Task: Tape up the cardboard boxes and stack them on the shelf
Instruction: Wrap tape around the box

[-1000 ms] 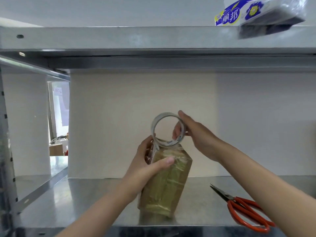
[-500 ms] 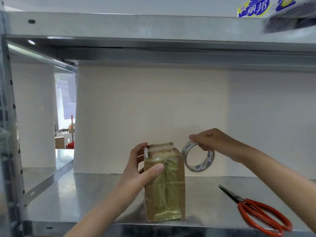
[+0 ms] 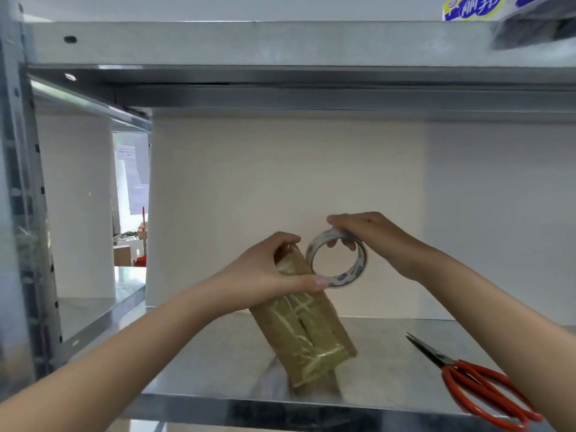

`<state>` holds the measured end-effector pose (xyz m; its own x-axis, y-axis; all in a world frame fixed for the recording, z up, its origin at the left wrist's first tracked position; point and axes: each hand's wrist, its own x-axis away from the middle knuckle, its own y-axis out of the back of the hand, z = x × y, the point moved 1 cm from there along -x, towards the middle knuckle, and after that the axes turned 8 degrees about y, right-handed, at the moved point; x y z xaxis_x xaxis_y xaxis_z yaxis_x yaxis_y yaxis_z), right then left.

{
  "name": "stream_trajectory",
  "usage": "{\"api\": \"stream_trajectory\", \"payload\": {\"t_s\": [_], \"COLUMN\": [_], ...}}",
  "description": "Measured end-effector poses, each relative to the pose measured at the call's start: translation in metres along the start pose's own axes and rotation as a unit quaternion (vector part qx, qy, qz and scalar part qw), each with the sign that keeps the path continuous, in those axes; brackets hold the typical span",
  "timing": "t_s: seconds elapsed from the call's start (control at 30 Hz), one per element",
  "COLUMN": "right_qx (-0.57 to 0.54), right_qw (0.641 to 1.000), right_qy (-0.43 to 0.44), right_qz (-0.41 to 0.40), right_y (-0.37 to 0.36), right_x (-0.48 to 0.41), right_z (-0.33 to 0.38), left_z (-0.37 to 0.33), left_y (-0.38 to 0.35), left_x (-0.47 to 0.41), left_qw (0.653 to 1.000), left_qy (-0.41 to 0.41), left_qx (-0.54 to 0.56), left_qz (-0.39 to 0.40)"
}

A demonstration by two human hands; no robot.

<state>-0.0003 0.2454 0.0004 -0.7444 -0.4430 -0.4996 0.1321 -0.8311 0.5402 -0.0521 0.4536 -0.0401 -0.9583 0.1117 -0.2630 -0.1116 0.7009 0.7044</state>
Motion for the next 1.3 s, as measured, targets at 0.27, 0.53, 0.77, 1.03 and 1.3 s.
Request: {"api": "stream_trajectory", "payload": {"t_s": [0.27,0.53,0.77,1.03,1.3], "right_qx": [-0.056,-0.034,0.044,0.128,0.230], "right_qw": [0.994,0.997,0.994,0.985,0.970], "right_qy": [-0.016,-0.016,-0.051,-0.055,-0.050], "right_qz": [0.094,0.064,0.088,0.105,0.060], "right_y": [-0.073,-0.043,0.002,0.016,-0.013], "right_x": [-0.010,-0.016,0.000,0.007,0.037], "right_z": [-0.020,-0.003,-0.011,-0.030,-0.075], "left_z": [0.087,0.085,0.085,0.086,0.067], "left_y": [-0.037,-0.027,-0.029,-0.027,-0.001], "left_x": [0.039,0.049,0.047,0.050,0.053], "left_qw": [0.953,0.976,0.979,0.976,0.990], "left_qy": [0.070,0.080,0.062,0.066,0.100], "left_qx": [0.294,0.202,0.196,0.208,-0.001], "left_qz": [0.011,0.013,-0.004,-0.010,0.095]}}
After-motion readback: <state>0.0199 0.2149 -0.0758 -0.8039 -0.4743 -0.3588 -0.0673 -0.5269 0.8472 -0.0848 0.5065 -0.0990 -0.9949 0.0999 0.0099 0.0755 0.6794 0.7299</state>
